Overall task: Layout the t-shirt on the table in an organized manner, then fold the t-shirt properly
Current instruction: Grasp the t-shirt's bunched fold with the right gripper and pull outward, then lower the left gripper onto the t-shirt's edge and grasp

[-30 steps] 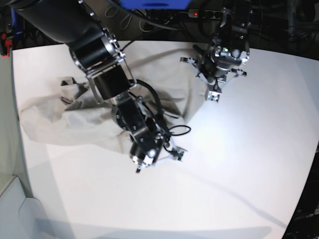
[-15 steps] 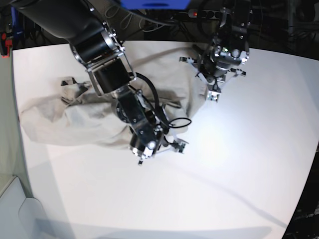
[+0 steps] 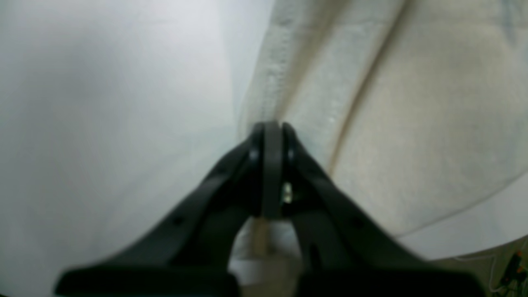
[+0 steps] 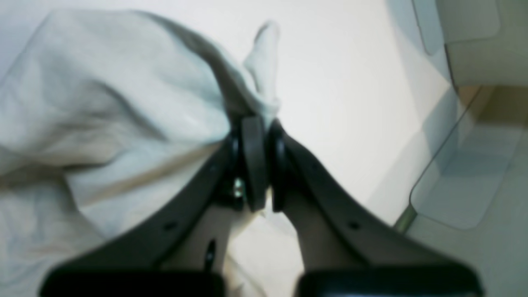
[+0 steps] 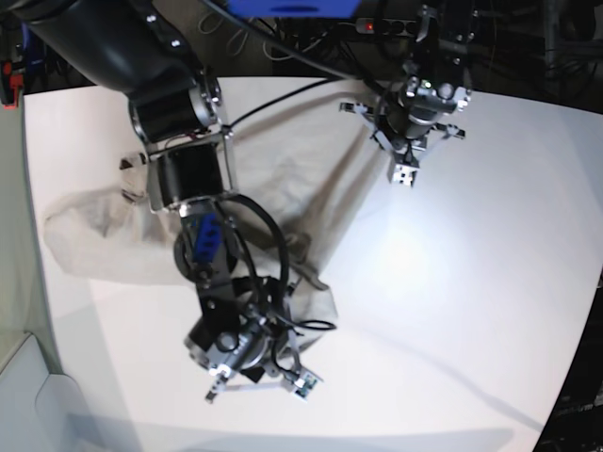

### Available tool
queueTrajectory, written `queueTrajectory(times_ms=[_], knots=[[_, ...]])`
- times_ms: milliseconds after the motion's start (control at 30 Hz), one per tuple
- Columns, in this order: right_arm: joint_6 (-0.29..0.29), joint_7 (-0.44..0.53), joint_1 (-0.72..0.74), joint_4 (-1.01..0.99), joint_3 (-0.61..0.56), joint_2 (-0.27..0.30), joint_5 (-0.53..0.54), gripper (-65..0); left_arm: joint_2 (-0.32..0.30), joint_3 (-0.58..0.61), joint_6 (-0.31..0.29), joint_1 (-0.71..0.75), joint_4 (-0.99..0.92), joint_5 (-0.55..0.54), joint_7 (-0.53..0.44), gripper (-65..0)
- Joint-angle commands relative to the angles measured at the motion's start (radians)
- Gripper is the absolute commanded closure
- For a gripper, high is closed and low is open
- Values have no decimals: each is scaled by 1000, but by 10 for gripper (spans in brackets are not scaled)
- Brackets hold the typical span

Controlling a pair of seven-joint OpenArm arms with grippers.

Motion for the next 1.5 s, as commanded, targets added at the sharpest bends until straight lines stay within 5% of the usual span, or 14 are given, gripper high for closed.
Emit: queueTrajectory(times_ms=[0,400,767,1067,1267,1467], knots=[[-5,17,38,36,-2,-8,3,0,-1,2,-1,10,-1,-2,36,-2],[-5,-14,93,133,-11,-8,192,0,-1,2,-1,24,-1,-2,34,-2],[-5,133,115,-211,-109,-8,192,-2,-1,2,-1,30,8,-2,34,-2],[-5,127,153,-205,-106,-8,235,-267,-2,2,-1,30,8,-2,34,-2],[-5,9,84,-32,-108,-8,241,-269,-2,2,-1,30,10,-2,34,-2],[-5,12,-60,37,-109,15,237,-272,-2,2,-2,32,97,-2,34,-2]])
